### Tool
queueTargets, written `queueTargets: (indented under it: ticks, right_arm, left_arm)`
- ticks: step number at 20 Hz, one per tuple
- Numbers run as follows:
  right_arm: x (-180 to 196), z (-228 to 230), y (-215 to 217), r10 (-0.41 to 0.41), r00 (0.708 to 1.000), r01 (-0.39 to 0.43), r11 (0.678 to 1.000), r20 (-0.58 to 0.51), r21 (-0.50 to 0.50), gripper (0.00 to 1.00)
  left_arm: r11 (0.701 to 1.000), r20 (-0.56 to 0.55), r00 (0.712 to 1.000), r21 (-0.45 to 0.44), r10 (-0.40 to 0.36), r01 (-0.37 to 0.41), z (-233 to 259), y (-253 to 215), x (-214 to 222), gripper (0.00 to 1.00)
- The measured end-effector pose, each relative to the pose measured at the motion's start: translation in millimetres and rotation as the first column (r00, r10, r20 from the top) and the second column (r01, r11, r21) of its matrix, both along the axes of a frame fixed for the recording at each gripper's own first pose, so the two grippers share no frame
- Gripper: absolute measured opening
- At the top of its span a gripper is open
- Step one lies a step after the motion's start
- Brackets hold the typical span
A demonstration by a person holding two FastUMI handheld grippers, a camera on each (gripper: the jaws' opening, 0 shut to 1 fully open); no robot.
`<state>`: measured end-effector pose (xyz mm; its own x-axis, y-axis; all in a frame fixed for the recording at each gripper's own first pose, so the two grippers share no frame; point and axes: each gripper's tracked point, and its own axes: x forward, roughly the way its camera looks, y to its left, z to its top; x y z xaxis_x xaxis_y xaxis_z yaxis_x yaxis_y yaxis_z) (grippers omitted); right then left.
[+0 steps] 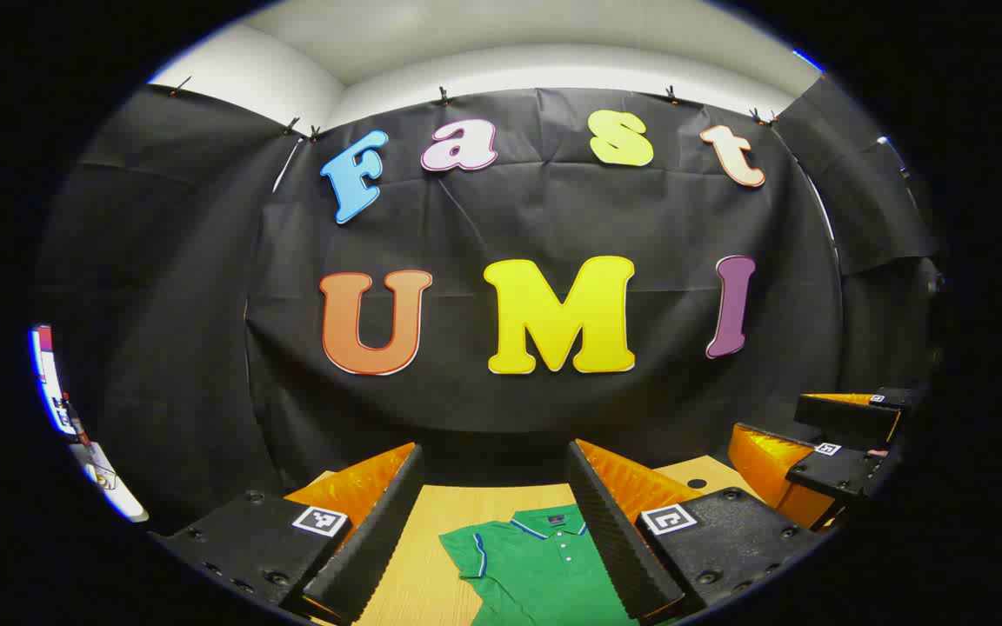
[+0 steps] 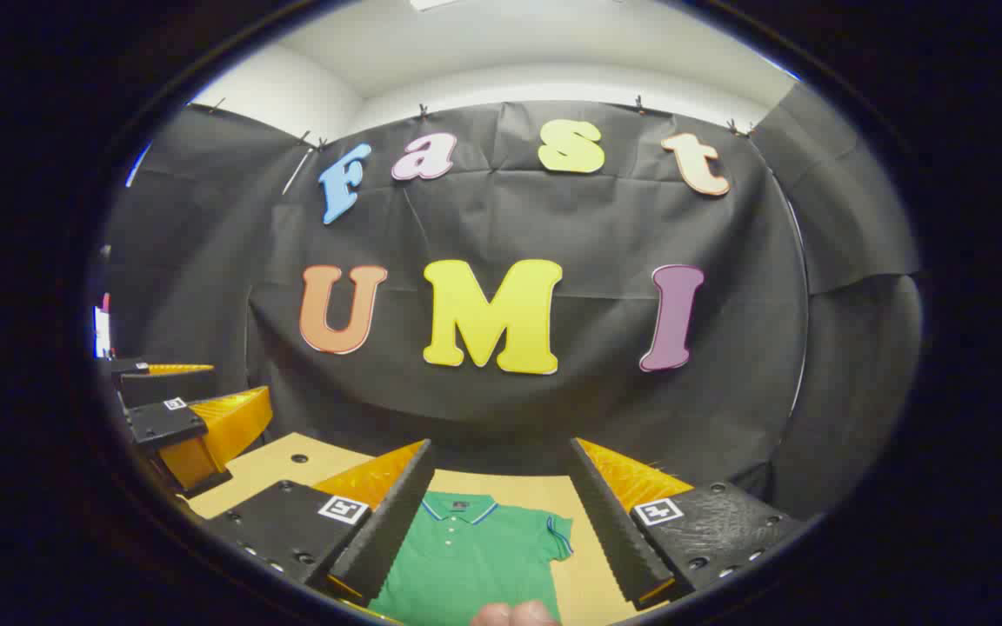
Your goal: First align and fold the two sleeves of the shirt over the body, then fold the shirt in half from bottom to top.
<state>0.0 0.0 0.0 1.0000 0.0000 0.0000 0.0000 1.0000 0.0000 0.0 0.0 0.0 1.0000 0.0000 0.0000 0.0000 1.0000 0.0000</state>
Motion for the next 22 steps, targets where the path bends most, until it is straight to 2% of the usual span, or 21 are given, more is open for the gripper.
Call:
queueTargets:
  ticks: [2, 14, 22]
  right_arm:
    - [-2, 4, 5, 0.014, 1.000, -0.014, 1.000, 0.013, -0.001, 0.96]
    - [-9, 11, -9, -0.023, 0.999, 0.023, 1.000, 0.022, 0.014, 0.95]
    - [-7, 3, -11, -0.012, 1.000, 0.012, 1.000, -0.007, 0.018, 0.95]
  left_arm:
    - [1.000, -0.001, 1.000, -0.011, 0.002, -0.002, 1, -2, 0, 1.00]
    - [0.999, -0.016, 1.000, -0.037, 0.008, -0.009, 0, -5, -5, 1.00]
    - [1.000, -0.008, 1.000, -0.010, 0.011, -0.011, 0, -6, -6, 1.00]
